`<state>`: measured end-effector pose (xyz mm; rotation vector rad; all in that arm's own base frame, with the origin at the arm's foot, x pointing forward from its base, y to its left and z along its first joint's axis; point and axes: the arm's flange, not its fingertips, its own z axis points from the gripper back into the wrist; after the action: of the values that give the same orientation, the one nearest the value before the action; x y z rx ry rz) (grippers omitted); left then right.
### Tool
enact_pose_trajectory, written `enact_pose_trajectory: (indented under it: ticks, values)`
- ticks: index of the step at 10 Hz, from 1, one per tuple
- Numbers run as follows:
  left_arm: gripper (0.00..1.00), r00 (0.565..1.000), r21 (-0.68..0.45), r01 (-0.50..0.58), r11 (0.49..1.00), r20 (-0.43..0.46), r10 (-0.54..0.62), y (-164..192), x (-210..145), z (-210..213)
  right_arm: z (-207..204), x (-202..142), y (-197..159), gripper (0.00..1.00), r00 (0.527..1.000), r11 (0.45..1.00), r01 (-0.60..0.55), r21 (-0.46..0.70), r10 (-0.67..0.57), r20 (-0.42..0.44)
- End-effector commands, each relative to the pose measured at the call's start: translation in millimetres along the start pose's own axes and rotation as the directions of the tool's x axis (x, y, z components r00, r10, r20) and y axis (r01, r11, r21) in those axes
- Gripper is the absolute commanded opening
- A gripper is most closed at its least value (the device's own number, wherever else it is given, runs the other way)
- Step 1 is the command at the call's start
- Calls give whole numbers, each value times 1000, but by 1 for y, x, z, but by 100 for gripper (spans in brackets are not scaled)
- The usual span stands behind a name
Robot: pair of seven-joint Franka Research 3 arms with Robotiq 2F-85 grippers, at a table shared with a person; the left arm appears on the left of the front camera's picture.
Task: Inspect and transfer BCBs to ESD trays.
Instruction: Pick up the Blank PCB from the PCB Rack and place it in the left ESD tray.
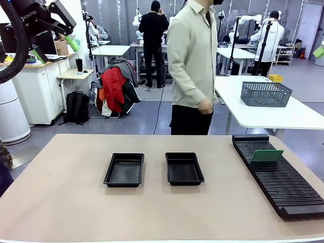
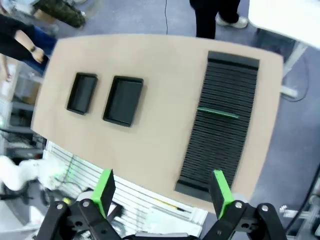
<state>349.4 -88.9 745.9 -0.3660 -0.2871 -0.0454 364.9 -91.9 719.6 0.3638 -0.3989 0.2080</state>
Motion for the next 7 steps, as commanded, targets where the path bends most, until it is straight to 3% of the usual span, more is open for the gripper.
enact_pose_trajectory:
  ticks: [1, 4, 7]
  values:
    - [100, 1000, 0, 0, 1000, -1, 0, 0, 0, 0, -31, 5, -8, 100, 984, 979, -177, -100, 174, -41]
    - [100, 1000, 0, 0, 1000, -1, 0, 0, 0, 0, -68, 2, -20, 100, 904, 883, -428, -192, 419, -90]
    - [100, 1000, 0, 0, 1000, -1, 0, 0, 0, 0, -110, 1, -31, 100, 725, 701, -688, -185, 671, -155]
